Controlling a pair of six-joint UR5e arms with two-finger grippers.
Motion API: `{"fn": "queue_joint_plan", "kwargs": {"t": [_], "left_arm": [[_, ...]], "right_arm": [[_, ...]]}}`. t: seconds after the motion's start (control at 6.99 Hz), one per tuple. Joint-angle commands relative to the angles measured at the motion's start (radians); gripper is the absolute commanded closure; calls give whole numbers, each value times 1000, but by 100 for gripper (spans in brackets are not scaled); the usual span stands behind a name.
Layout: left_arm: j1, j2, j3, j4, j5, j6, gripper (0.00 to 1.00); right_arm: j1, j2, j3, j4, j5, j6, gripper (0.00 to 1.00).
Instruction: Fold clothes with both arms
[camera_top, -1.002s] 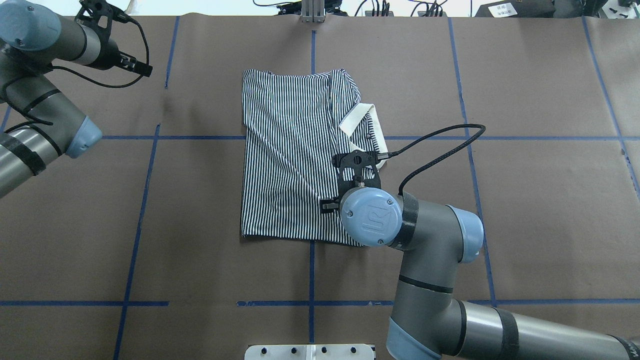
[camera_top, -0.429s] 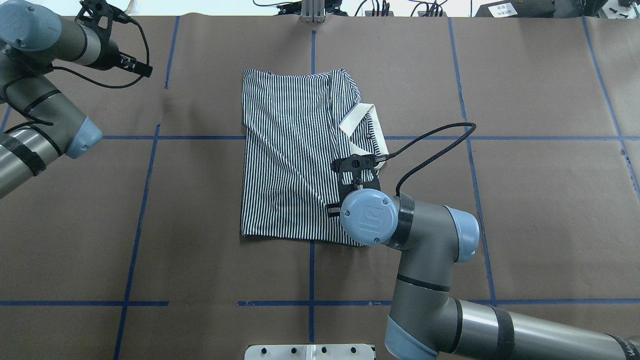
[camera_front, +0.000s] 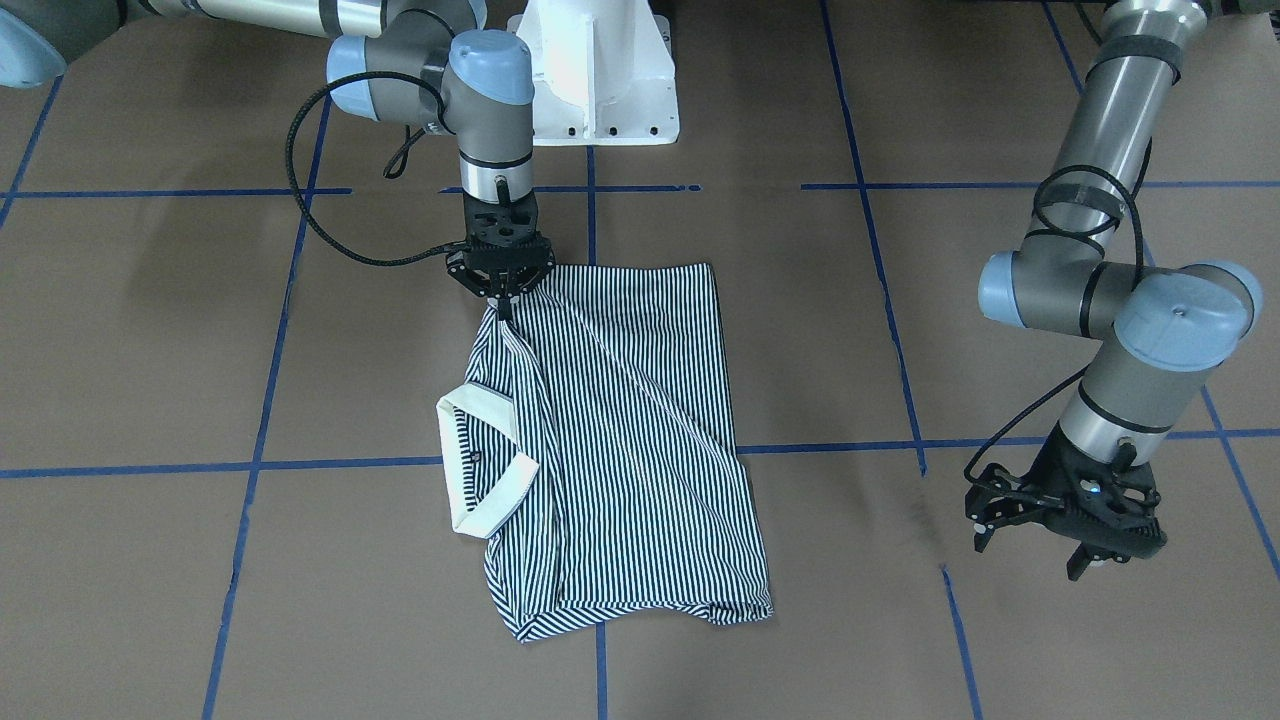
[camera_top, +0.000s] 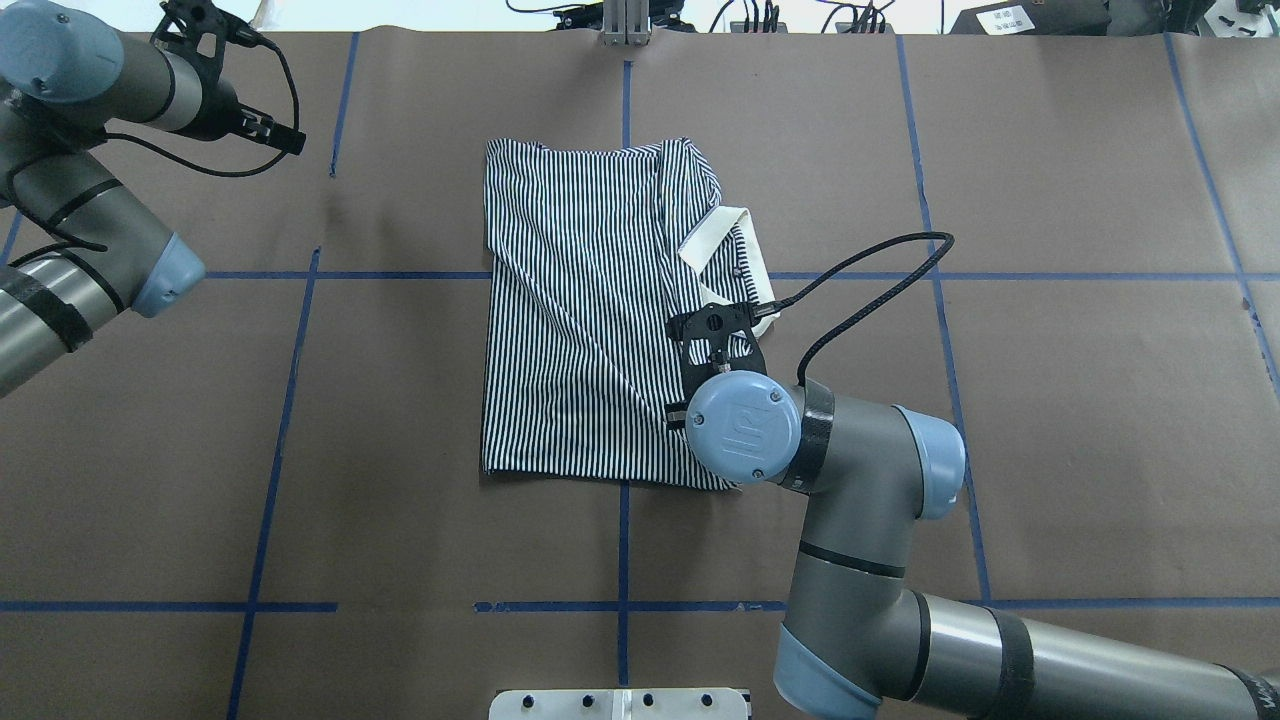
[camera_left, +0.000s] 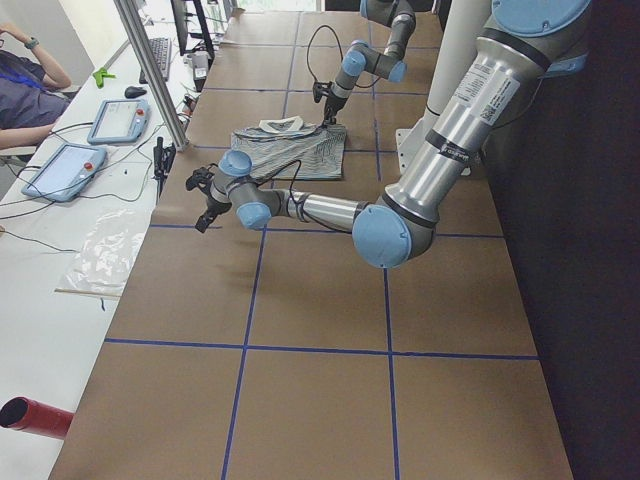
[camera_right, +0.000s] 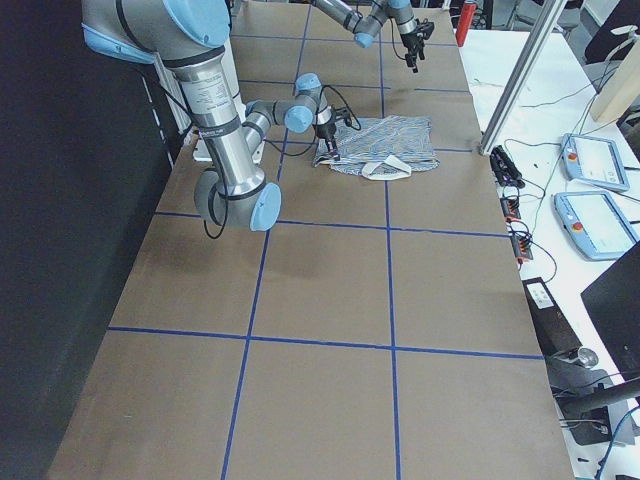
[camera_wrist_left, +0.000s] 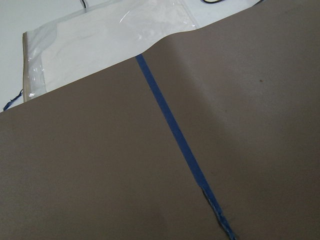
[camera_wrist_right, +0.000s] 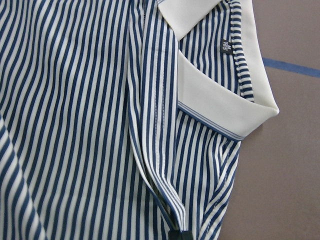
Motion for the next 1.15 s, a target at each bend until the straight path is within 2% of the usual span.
{"fn": "queue_joint_plan", "kwargs": {"t": [0.0,0.14,0.29,0.43,0.72,0.86,1.0], "left_arm": [[2,0,1,0,0,0,0],[2,0,-1,0,0,0,0],[2,0,-1,0,0,0,0],[2,0,1,0,0,0,0],[2,0,-1,0,0,-5,0],[2,0,-1,0,0,-5,0],[2,0,-1,0,-2,-5,0]], "right_arm": [[10,-39,34,8,1,-2,100],[9,-82,61,12,-4,3,100],[9,-95,63,15,-4,15,81],[4,-92,60,17,-8,20,1],[19,-73,62,22,-7,28,0],[56,-58,50,60,-5,20,0],[85,-2,4,61,-1,17,1]]}}
